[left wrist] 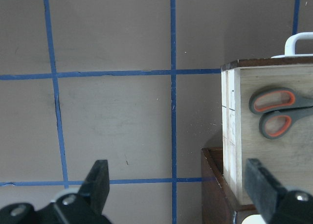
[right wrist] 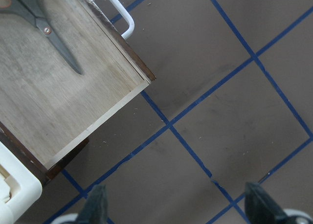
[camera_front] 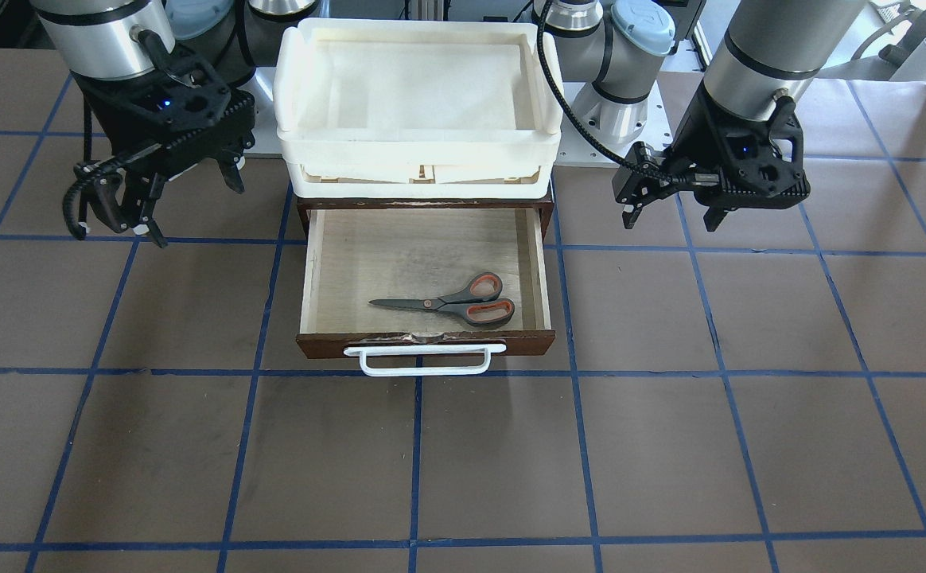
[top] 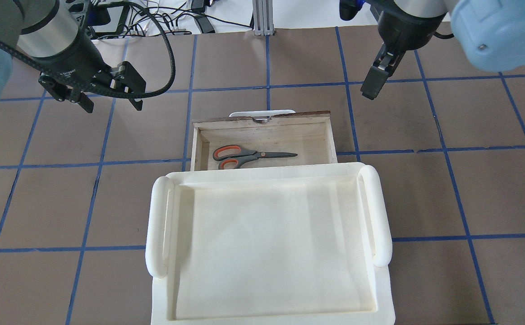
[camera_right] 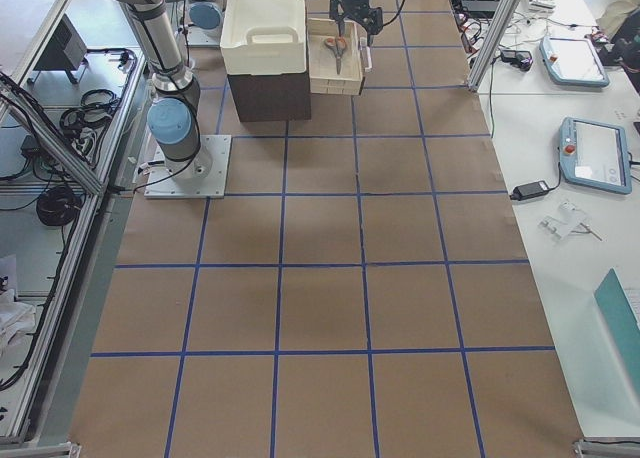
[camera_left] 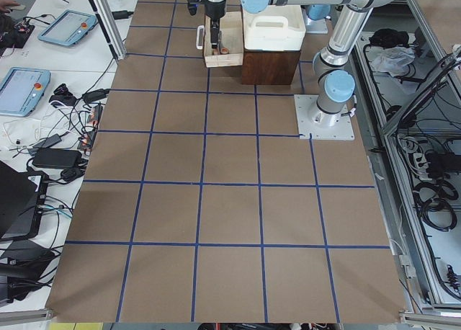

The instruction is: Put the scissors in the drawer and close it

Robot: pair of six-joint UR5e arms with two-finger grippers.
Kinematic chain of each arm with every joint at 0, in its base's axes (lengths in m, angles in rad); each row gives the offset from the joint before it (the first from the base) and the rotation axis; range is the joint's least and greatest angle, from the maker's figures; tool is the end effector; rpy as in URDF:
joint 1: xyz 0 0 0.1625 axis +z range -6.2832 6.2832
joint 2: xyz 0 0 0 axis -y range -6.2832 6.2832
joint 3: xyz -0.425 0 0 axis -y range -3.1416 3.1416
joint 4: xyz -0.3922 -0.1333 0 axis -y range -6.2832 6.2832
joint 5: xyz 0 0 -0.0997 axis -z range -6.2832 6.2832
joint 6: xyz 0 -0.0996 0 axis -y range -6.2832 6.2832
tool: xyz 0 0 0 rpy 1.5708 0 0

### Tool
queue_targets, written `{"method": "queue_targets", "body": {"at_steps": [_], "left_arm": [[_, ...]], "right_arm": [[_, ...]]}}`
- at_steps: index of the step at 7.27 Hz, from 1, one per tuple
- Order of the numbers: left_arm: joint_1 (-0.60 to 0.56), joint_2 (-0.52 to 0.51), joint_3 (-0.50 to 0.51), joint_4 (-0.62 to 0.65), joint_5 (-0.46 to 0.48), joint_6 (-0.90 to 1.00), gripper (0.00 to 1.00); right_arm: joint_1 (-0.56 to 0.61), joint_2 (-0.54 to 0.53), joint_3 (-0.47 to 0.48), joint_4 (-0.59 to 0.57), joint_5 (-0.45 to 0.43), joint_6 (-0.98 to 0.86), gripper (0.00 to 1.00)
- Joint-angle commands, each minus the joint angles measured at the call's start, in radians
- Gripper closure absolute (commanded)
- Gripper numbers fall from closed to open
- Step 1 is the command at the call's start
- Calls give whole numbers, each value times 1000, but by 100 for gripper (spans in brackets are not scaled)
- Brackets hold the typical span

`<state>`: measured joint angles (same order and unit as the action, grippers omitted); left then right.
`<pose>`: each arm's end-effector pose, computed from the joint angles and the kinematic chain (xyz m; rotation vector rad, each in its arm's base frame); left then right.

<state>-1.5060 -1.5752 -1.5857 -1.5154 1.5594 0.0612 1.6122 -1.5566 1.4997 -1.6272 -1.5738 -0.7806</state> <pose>-0.1020 -0.5049 0.4840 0.0053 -3.1320 0.0575 0.1539 -0.5020 0.5221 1.2358 -2.8361 0.1619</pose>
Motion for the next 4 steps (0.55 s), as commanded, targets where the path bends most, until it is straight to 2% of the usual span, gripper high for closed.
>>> {"method": "queue_targets", "body": {"at_steps": [1,4], "left_arm": [[4,-44,18,26,-2,-6,0],[-45,-129,81,88,-9,-9,0]], "right_arm": [[-12,-42,1,62,-6,314,0],[-12,-59,-1,62,-6,701,0]]}}
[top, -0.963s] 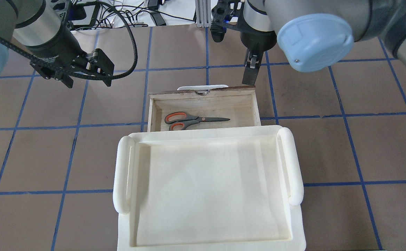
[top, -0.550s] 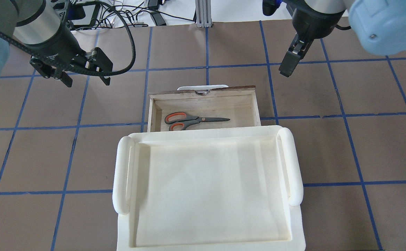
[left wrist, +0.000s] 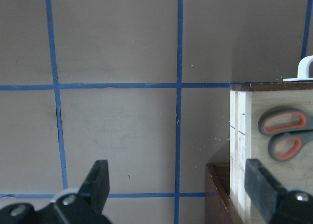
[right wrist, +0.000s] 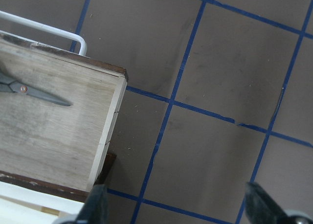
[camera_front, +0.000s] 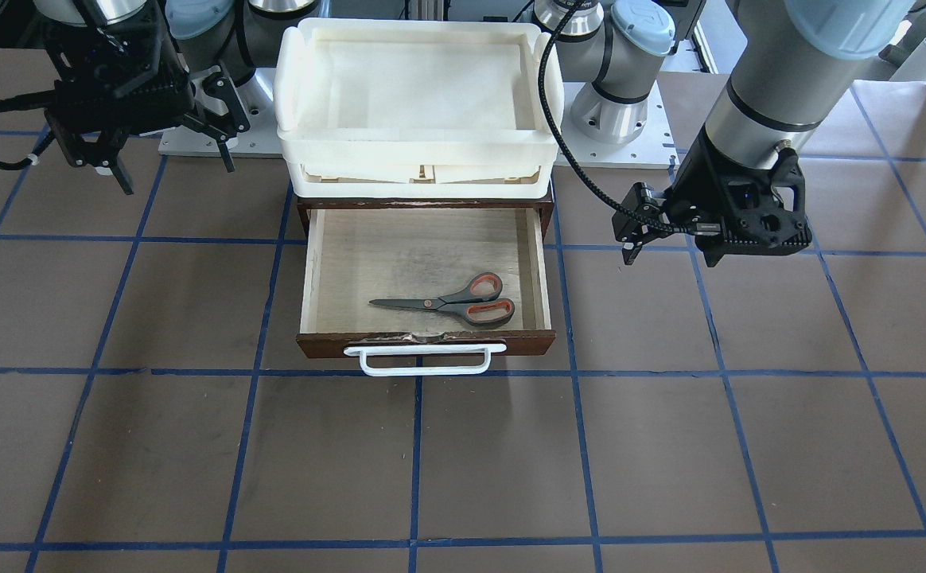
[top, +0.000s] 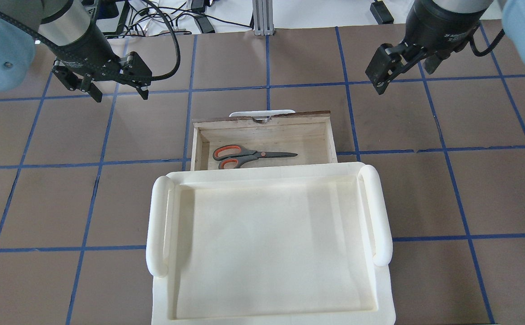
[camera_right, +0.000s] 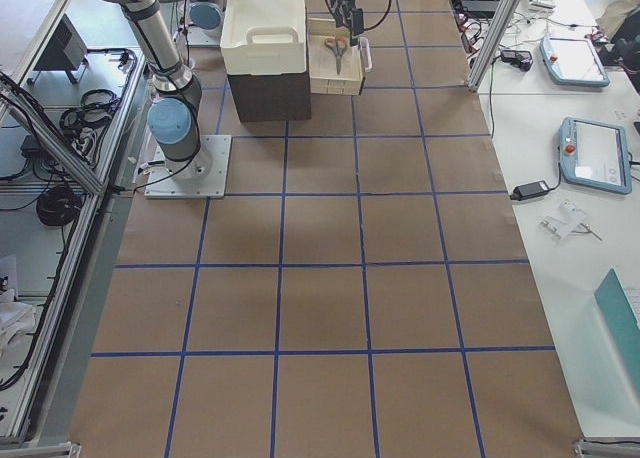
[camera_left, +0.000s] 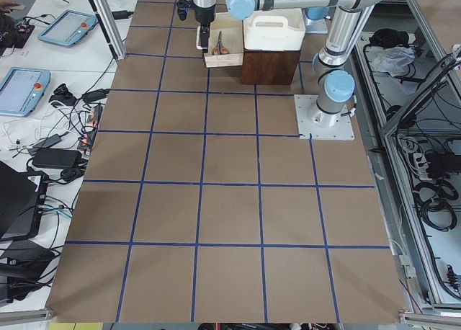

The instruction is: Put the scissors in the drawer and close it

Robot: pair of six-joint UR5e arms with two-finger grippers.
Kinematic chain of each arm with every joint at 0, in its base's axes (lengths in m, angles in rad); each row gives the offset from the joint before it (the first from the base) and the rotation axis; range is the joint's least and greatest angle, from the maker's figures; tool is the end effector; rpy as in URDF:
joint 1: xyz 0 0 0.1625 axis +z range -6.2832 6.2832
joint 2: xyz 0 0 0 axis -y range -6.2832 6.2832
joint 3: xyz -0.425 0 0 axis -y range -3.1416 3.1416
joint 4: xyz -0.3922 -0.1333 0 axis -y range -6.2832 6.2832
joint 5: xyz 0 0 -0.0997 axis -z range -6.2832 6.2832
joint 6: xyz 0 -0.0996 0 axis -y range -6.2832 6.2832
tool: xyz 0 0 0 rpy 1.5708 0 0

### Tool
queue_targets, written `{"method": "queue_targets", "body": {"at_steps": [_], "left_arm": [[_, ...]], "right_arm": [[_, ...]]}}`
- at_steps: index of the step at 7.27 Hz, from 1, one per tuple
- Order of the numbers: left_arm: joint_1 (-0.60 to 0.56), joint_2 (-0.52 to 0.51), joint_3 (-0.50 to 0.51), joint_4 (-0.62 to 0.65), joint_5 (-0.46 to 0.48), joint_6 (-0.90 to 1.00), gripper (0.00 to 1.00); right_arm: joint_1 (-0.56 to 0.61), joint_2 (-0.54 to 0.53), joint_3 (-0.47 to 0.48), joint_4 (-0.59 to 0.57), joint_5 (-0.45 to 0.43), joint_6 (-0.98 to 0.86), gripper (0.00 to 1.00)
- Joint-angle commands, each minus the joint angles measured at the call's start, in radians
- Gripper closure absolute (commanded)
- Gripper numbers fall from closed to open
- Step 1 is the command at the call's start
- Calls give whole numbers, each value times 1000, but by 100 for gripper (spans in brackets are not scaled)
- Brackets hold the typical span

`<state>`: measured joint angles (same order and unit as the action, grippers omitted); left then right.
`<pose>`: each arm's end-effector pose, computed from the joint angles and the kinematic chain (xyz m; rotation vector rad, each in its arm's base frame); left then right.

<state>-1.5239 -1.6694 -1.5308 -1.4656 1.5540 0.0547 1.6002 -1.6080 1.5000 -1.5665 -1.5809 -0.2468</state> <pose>-0.1096 -0.5433 0.4676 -0.0128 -3.1263 0.0741 0.1465 -0.4795 0.5407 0.4282 -3.0867 0.1591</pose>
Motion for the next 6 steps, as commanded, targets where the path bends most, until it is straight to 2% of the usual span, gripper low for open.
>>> {"method": "queue_targets", "body": {"at_steps": [1,6], "left_arm": [[-62,-59,30,82,-5,-25,0],[-146,-188,35,226,3,-169,0]], "right_arm": [[0,-12,-1,5,1,254,0],[1,-12,0,-1,5,311,0]]}}
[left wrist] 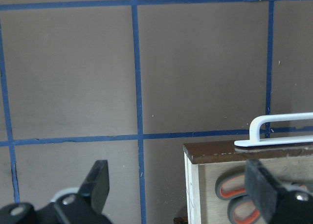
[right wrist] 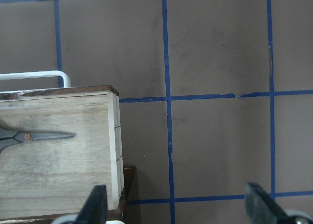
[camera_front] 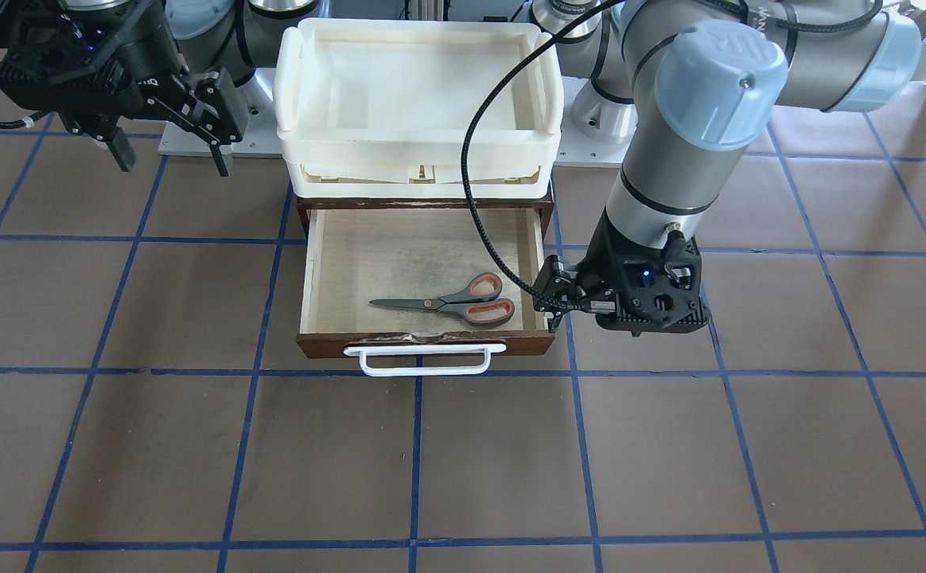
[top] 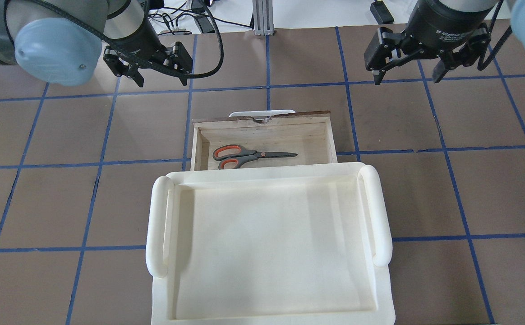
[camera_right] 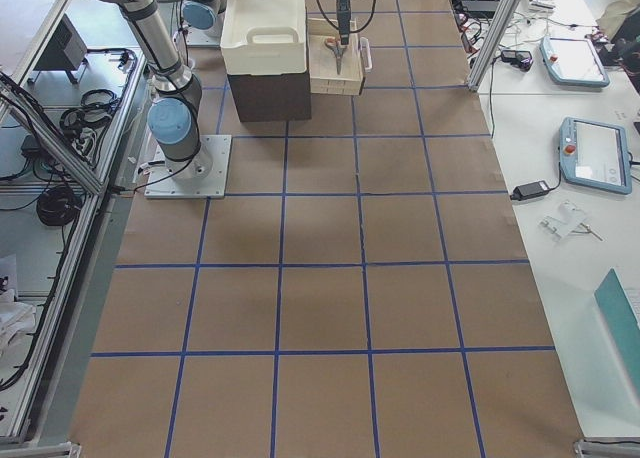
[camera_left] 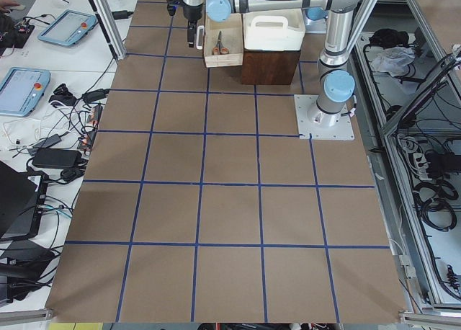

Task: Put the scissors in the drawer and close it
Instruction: 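Move the left gripper over the drawer's white handle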

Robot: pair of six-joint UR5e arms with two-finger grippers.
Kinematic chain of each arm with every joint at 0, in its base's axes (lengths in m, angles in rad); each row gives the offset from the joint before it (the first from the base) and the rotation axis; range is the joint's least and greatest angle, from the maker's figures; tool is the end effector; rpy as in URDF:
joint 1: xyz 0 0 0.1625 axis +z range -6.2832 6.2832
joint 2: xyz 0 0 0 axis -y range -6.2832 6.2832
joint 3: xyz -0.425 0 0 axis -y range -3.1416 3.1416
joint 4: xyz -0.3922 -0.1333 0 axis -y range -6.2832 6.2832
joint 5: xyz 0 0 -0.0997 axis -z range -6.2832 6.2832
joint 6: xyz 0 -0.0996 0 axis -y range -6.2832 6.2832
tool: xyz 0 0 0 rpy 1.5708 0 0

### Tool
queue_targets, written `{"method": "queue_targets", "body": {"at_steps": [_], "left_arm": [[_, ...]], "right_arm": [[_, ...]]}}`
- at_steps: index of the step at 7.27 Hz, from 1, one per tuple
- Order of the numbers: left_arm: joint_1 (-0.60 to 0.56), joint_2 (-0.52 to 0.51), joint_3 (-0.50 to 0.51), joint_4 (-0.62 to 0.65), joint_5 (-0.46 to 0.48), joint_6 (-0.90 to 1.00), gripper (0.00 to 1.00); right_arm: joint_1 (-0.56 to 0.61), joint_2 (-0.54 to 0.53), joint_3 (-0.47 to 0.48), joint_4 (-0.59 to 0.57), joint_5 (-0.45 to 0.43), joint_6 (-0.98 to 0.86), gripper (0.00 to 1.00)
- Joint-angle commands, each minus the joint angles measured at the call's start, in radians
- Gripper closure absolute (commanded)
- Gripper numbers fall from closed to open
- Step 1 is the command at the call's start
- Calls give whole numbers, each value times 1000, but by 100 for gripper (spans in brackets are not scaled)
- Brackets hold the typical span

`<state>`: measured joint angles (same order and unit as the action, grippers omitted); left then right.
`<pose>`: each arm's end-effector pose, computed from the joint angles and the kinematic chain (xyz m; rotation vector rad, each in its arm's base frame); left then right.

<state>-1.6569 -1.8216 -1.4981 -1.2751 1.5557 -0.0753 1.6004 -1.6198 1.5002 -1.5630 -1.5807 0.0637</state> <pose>-0.1861 -0.5883 0.4175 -0.0182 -3.1118 0.1807 0.1464 -0.4746 0.5459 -0.0543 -3.1315 0.1758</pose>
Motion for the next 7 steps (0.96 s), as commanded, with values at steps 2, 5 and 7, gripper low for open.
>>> {"method": "queue_targets", "body": {"at_steps": [2,5,7], "left_arm": [[-56,-100,44,81,1,-155,0],[-128,-204,59,181,4,-296,0],[-155,-263,62,215,-2,-395,0]], "right_arm": [[0,0,0,1,7,-1,0],[0,0,0,8,1,-5,0],[0,1,0,8,1,-5,0]]}}
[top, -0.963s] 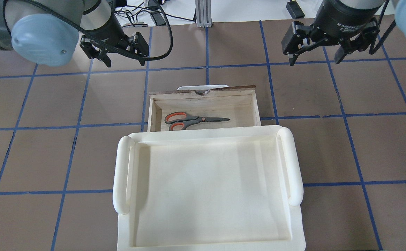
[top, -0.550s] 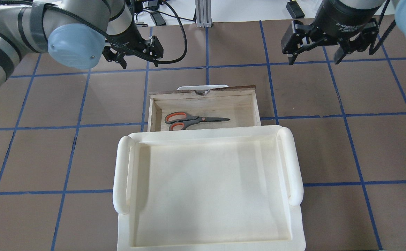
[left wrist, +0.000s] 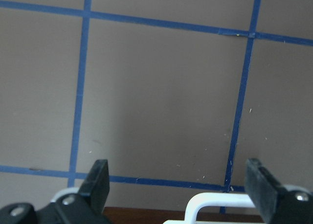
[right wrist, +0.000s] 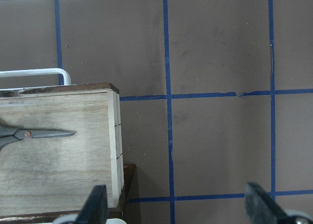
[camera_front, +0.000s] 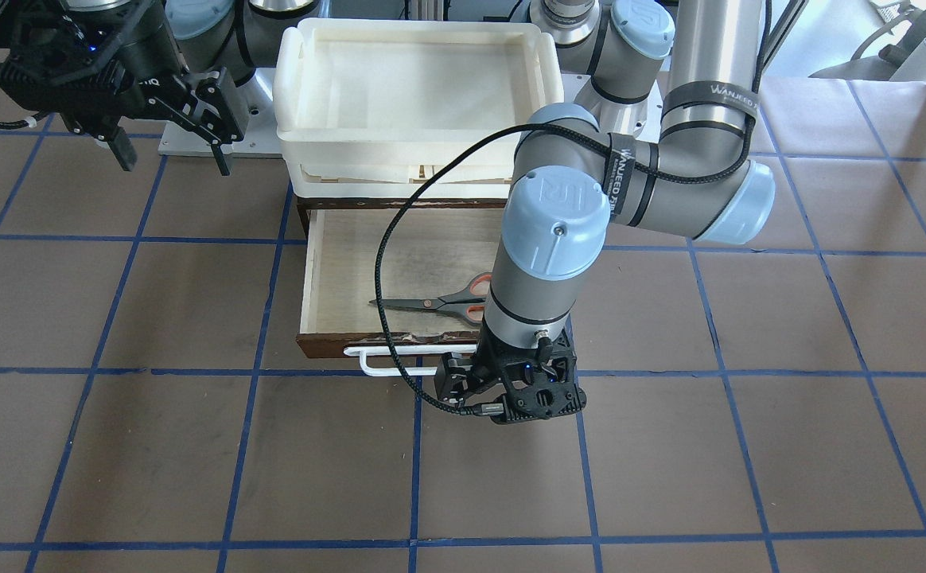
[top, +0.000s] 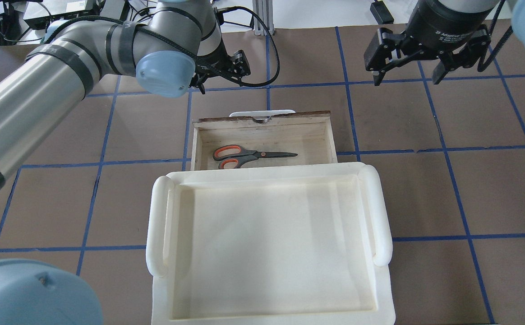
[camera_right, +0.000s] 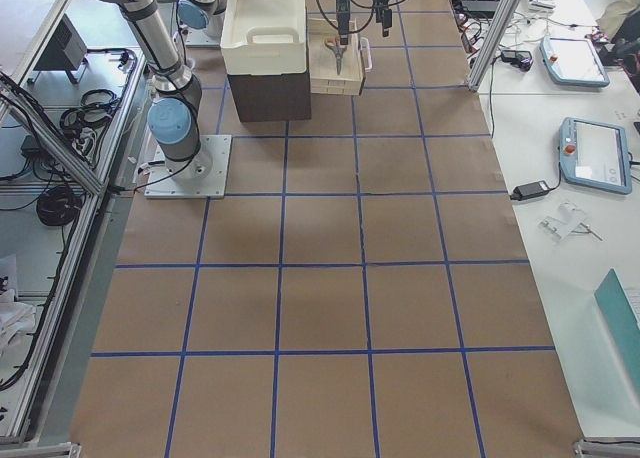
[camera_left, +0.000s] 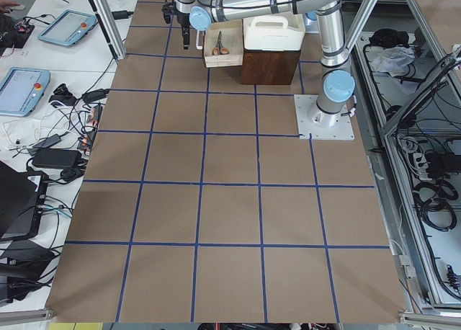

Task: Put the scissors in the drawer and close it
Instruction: 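Move the left gripper over the drawer's white handle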

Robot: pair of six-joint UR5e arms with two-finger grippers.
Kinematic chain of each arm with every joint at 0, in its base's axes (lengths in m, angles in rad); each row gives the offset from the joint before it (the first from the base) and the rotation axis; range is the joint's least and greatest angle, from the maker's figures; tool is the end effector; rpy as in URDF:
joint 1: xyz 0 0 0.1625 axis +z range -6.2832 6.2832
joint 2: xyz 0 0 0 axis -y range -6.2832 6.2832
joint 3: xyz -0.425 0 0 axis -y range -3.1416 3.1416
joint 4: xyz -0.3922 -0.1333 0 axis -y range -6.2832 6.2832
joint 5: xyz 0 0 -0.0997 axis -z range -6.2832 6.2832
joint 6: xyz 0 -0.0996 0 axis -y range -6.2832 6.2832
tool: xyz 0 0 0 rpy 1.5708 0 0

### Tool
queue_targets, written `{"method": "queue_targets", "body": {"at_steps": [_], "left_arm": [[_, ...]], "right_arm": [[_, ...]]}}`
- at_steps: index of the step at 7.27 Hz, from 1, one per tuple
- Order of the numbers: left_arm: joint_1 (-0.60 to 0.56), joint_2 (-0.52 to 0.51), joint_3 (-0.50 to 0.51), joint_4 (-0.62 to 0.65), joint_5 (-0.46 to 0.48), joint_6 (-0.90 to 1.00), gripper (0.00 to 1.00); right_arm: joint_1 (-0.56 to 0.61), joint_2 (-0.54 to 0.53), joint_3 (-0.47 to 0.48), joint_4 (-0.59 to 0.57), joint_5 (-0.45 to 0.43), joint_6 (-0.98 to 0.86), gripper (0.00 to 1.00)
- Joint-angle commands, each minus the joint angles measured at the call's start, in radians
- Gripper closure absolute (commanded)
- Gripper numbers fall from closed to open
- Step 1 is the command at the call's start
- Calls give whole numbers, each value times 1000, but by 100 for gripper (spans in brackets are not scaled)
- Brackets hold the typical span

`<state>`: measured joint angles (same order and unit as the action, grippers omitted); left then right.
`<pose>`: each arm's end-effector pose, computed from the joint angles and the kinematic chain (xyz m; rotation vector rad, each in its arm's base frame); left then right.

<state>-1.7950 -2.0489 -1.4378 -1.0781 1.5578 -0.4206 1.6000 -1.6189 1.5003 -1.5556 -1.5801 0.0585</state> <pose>-0.2819 -0.6310 0.3233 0.3000 -3.0608 0.2093 0.1463 -0.4744 0.5446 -0.0466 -3.1323 0.1626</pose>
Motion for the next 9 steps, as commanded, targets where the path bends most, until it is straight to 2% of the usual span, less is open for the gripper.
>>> {"method": "queue_targets", "body": {"at_steps": [1,3,6,9], "left_arm": [[-27,-56,2,21,-5,-102,0],[-30,-79,5,7,-12,-118,0],[-27,-82,43,-113,-31,-118,0],[-23,-82,54,-170,-36,-118,0]], "right_arm": [[0,-1,0,2,-1,0,0],[0,-1,0,9,0,0,0],[0,1,0,22,0,0,0],[0,1,0,22,0,0,0]]}}
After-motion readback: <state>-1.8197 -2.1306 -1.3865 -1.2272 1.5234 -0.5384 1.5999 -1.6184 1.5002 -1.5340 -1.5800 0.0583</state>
